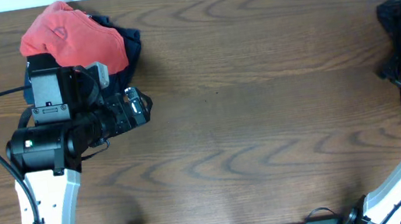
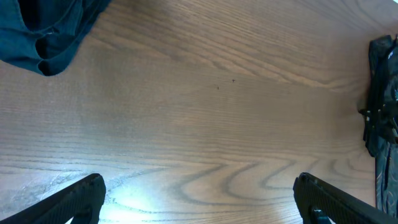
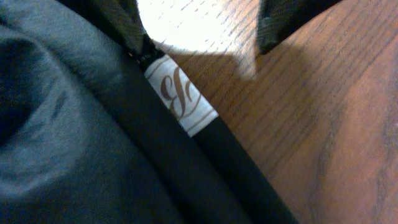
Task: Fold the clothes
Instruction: 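Reach the right gripper to the black jersey at the right edge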
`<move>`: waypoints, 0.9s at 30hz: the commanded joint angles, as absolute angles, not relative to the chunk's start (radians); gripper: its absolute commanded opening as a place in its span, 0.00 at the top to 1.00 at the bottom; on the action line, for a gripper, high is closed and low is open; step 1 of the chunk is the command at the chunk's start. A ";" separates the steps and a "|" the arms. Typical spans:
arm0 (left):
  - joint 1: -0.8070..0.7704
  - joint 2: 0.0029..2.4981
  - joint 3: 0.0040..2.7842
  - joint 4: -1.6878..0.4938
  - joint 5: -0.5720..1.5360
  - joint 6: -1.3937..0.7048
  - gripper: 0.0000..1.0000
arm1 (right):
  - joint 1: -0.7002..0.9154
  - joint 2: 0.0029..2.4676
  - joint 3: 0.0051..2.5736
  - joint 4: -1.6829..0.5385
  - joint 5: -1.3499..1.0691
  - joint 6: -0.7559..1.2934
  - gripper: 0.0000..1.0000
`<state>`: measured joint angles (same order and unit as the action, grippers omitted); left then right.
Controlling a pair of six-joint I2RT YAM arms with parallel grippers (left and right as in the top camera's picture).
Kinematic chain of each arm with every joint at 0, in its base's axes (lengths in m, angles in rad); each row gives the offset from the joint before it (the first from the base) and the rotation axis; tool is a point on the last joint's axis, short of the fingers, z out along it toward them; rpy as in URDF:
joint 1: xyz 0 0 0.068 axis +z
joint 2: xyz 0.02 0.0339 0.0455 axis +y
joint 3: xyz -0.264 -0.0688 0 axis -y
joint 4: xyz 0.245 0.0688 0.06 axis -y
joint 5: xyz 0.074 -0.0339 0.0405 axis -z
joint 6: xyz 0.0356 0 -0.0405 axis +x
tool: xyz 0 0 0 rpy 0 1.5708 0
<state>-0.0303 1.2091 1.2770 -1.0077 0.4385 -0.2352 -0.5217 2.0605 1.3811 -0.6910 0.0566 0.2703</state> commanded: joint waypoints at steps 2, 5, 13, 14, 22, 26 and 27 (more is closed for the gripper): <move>-0.035 1.208 1.300 -1.009 0.434 -0.225 0.02 | -0.525 2.076 1.388 -0.691 0.111 0.245 0.38; -0.035 1.208 1.300 -1.009 0.434 -0.225 0.02 | -0.528 2.076 1.387 -0.698 0.141 0.246 0.44; -0.035 1.208 1.300 -1.009 0.434 -0.225 0.02 | -0.542 2.078 1.370 -0.714 0.142 0.260 0.78; -0.035 1.208 1.300 -1.009 0.434 -0.225 0.02 | -0.542 2.078 1.362 -0.714 0.141 0.271 0.82; -0.035 1.208 1.300 -1.009 0.434 -0.225 0.02 | -0.536 2.070 1.322 -0.677 -0.197 0.171 0.99; -0.035 1.208 1.300 -1.009 0.434 -0.225 0.02 | -0.495 2.023 1.322 -0.700 -0.296 0.160 0.99; -0.035 1.208 1.300 -1.010 0.434 -0.225 0.02 | -0.479 2.007 1.322 -0.710 -0.320 0.159 0.99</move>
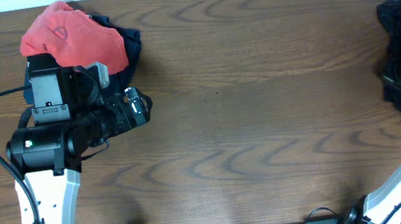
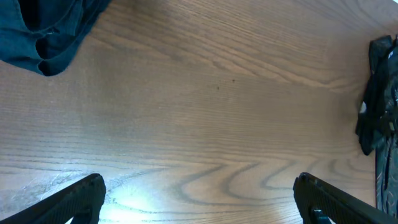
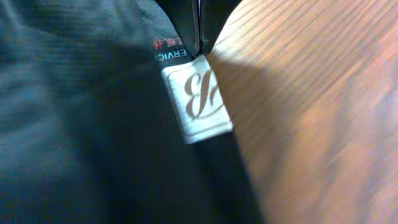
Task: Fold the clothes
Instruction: 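Reach the right gripper to the black jersey at the right edge, then grasp the black jersey with the right gripper and pull it leftward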
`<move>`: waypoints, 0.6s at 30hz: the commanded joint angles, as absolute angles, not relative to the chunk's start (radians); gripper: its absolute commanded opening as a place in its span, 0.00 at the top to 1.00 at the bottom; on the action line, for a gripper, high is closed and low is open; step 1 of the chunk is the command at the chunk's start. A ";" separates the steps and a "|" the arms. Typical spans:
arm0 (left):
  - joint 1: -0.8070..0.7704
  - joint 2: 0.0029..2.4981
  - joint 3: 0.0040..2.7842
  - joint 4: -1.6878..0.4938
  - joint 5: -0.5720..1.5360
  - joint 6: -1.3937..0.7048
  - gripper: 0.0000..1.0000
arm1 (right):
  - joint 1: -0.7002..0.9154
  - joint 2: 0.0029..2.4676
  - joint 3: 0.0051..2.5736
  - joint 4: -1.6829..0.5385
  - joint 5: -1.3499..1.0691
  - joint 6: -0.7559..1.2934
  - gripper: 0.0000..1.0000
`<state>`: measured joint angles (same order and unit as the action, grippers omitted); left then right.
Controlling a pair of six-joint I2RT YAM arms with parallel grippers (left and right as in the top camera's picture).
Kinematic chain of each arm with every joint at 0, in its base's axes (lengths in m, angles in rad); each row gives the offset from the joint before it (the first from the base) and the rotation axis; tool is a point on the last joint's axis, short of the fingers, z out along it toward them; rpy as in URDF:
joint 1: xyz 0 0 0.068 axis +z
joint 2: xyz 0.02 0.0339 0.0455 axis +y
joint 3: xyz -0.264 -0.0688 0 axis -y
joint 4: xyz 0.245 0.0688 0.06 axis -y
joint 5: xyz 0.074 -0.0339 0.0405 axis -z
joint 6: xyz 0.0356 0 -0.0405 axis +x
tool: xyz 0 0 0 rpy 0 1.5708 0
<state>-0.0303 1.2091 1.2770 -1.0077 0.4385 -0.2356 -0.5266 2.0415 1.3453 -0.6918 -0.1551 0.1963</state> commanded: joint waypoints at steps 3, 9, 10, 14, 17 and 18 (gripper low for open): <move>-0.035 1.208 1.300 -1.009 0.434 -0.225 0.02 | -0.406 1.951 1.322 -0.754 -0.358 0.159 0.99; -0.035 1.206 1.300 -1.010 0.434 -0.225 0.02 | -0.189 1.882 1.322 -0.824 -0.376 0.164 0.99; -0.035 1.204 1.300 -1.010 0.434 -0.225 0.02 | -0.139 1.881 1.322 -0.833 -0.376 0.164 0.99; -0.035 1.188 1.300 -1.010 0.443 -0.226 0.02 | 0.015 1.881 1.322 -0.841 -0.254 0.231 0.99; -0.035 1.172 1.300 -1.022 0.482 -0.225 0.02 | 0.036 1.881 1.322 -0.819 -0.097 0.345 0.91; -0.035 1.166 1.300 -1.032 0.487 -0.225 0.02 | 0.022 1.881 1.322 -0.812 -0.070 0.348 0.71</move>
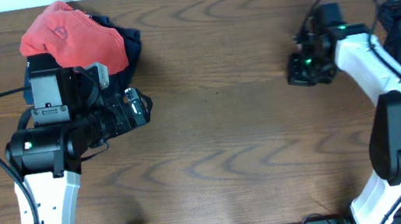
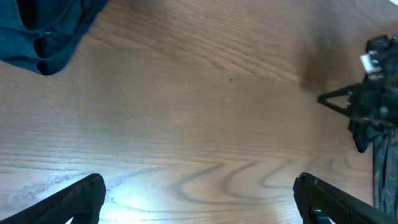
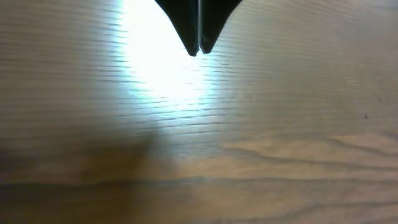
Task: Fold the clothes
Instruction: 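Grasp the black jersey with the right gripper and pull it leftward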
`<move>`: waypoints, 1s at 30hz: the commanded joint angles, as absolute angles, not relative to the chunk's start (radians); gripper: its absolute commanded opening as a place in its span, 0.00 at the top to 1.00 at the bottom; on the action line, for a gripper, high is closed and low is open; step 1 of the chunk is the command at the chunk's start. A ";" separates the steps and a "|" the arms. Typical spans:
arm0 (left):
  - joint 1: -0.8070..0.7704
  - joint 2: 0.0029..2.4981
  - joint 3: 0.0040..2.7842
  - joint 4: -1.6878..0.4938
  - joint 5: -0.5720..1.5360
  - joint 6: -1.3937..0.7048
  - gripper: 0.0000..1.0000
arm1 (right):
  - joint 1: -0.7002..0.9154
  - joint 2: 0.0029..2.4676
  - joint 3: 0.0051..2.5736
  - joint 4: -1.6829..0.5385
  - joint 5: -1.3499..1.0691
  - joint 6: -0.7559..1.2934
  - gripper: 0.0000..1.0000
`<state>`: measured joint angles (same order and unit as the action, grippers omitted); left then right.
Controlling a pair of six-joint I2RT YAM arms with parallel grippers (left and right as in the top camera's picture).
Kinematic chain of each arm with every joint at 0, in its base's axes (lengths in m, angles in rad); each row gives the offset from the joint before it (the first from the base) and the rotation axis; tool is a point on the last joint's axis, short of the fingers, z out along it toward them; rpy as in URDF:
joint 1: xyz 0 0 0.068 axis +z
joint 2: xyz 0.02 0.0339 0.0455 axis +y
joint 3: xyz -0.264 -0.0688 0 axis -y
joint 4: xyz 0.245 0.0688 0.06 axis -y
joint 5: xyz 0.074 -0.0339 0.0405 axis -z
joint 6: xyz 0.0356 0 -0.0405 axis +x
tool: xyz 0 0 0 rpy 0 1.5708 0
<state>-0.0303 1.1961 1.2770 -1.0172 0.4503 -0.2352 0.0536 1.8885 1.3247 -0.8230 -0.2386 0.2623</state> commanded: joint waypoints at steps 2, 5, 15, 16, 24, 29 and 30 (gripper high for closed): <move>-0.035 1.155 1.300 -1.054 0.487 -0.225 0.02 | -0.030 1.881 1.322 -0.805 -0.019 0.348 0.38; -0.035 1.138 1.300 -1.068 0.487 -0.225 0.02 | -0.154 1.881 1.322 -0.807 0.031 0.348 0.32; -0.035 1.130 1.300 -1.046 0.486 -0.225 0.02 | -0.462 1.901 1.319 -0.803 -0.007 0.350 0.36; -0.035 1.130 1.300 -1.042 0.486 -0.225 0.02 | -0.470 1.910 1.319 -0.802 -0.002 0.351 0.36; -0.035 1.130 1.300 -1.039 0.487 -0.226 0.02 | -0.476 2.022 1.319 -0.788 0.046 0.351 0.40; -0.035 1.130 1.300 -1.041 0.487 -0.225 0.02 | -0.476 2.075 1.319 -0.785 0.050 0.350 0.53; -0.035 1.129 1.300 -1.043 0.487 -0.225 0.02 | -0.477 2.076 1.319 -0.786 0.049 0.350 0.60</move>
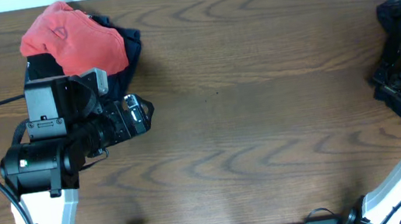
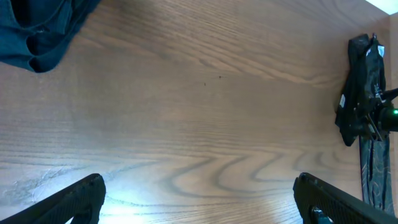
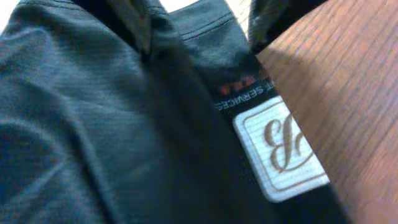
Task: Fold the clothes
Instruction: 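Grasp the black jersey with the right gripper and pull it leftward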
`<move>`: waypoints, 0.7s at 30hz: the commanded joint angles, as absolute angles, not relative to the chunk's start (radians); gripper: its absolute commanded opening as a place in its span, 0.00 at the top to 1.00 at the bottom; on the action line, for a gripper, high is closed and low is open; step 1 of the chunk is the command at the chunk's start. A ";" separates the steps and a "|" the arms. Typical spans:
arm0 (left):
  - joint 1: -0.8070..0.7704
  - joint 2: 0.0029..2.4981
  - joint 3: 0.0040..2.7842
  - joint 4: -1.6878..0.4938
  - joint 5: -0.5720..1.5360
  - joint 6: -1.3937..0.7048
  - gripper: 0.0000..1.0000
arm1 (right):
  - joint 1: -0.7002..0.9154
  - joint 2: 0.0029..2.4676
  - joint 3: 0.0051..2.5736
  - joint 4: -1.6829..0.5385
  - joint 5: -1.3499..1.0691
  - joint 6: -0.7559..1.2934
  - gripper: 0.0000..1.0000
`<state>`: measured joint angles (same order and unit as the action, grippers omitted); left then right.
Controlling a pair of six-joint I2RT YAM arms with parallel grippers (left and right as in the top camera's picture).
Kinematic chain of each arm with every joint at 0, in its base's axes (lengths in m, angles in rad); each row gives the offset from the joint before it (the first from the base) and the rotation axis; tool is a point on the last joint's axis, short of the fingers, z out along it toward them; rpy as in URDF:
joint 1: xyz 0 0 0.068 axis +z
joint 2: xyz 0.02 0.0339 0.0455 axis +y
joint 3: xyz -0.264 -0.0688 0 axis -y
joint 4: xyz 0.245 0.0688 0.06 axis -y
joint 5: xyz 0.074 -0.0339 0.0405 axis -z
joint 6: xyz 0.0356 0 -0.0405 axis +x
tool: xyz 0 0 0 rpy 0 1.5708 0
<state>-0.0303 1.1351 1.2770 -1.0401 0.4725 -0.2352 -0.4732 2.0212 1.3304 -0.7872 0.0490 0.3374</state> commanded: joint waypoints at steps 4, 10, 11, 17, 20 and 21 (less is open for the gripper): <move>-0.035 1.130 1.300 -1.047 0.487 -0.225 0.02 | -0.471 2.076 1.319 -0.794 0.025 0.350 0.92; -0.035 1.129 1.300 -1.046 0.487 -0.225 0.02 | -0.395 2.074 1.319 -0.829 -0.070 0.339 0.99; -0.035 1.127 1.300 -1.047 0.487 -0.225 0.02 | -0.373 2.074 1.319 -0.836 -0.092 0.336 0.99; -0.035 1.112 1.300 -1.042 0.486 -0.224 0.02 | -0.154 2.072 1.319 -0.891 -0.163 0.299 0.99; -0.035 1.102 1.300 -1.024 0.485 -0.224 0.02 | -0.001 2.072 1.319 -0.902 -0.170 0.290 0.99; -0.035 1.099 1.301 -1.019 0.485 -0.221 0.02 | 0.049 2.072 1.319 -0.905 -0.170 0.290 0.99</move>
